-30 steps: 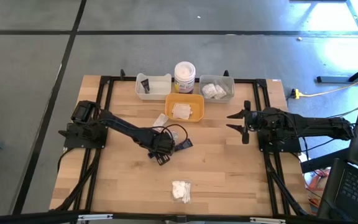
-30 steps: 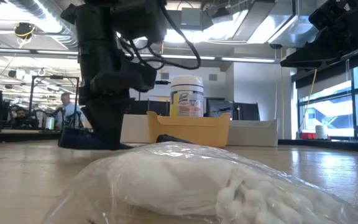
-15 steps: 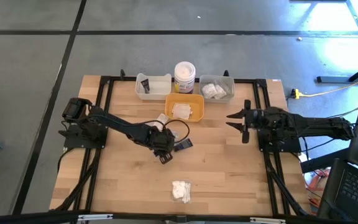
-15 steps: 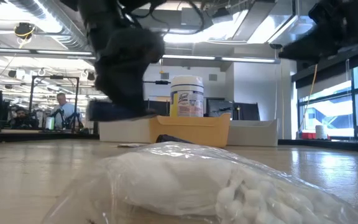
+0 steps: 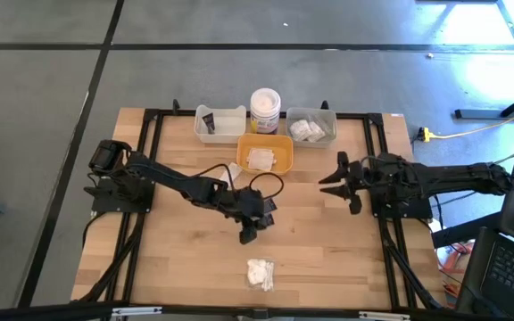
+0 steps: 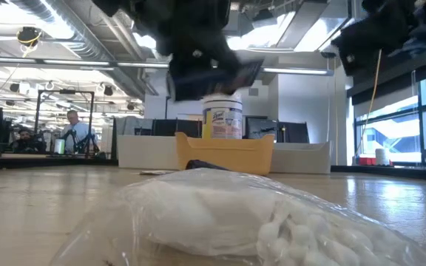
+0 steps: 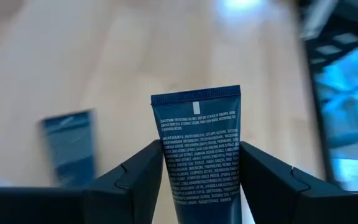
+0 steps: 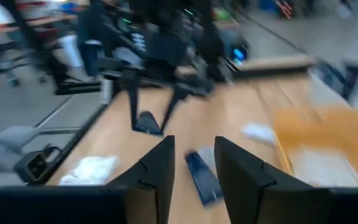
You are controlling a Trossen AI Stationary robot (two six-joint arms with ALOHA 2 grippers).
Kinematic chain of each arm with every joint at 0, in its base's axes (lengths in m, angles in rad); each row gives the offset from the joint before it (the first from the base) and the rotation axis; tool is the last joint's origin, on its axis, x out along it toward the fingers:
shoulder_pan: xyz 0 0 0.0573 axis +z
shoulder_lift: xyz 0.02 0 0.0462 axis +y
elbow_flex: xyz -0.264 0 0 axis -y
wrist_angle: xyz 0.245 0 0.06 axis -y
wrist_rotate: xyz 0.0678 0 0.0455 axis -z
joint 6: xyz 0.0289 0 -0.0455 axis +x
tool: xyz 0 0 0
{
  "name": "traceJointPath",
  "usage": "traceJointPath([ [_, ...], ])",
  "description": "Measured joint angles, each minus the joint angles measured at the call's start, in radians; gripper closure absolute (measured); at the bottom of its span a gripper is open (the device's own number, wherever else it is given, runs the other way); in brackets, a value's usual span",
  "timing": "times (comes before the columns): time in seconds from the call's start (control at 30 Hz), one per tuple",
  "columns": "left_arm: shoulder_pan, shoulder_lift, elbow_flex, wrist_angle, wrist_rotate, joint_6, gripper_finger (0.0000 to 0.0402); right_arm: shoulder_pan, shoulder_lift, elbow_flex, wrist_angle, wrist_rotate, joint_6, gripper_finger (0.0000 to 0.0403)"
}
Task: Pick & Place Travel size toiletries
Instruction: Put the blue shave cream into the white bin
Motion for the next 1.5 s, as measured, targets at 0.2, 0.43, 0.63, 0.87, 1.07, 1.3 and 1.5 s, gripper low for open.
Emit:
traceJointPath([
  [0.2, 0.023, 0.0, 0.0, 0.173, 0.183, 0.008, 0.0206, 0.093, 0.135, 0.0, 0.257, -0.068, -0.196, 0.0297],
  [0.43, 0.062, -0.001, 0.001, 0.377, 0.422, -0.034, 0.0206, 0.193, 0.281, 0.0, 0.44, -0.003, -0.34, 0.0291],
  [0.63, 0.096, -0.001, 0.001, 0.45, 0.493, -0.1, 0.0207, 0.274, 0.377, 0.03, 0.51, 0.18, -0.464, 0.0298],
  [0.87, 0.117, -0.001, 0.001, 0.449, 0.499, -0.142, 0.0204, 0.334, 0.512, 0.141, 0.487, 0.317, -0.576, 0.0304],
  [1.07, 0.117, -0.001, 0.001, 0.449, 0.548, -0.152, 0.0207, 0.355, 0.598, 0.203, 0.477, 0.335, -0.588, 0.0298],
  [1.3, 0.117, -0.001, 0.001, 0.451, 0.547, -0.161, 0.0206, 0.393, 0.648, 0.256, 0.413, 0.323, -0.584, 0.0291],
  [1.5, 0.117, -0.001, 0.001, 0.457, 0.545, -0.161, 0.0206, 0.398, 0.666, 0.261, 0.411, 0.323, -0.561, 0.0284],
])
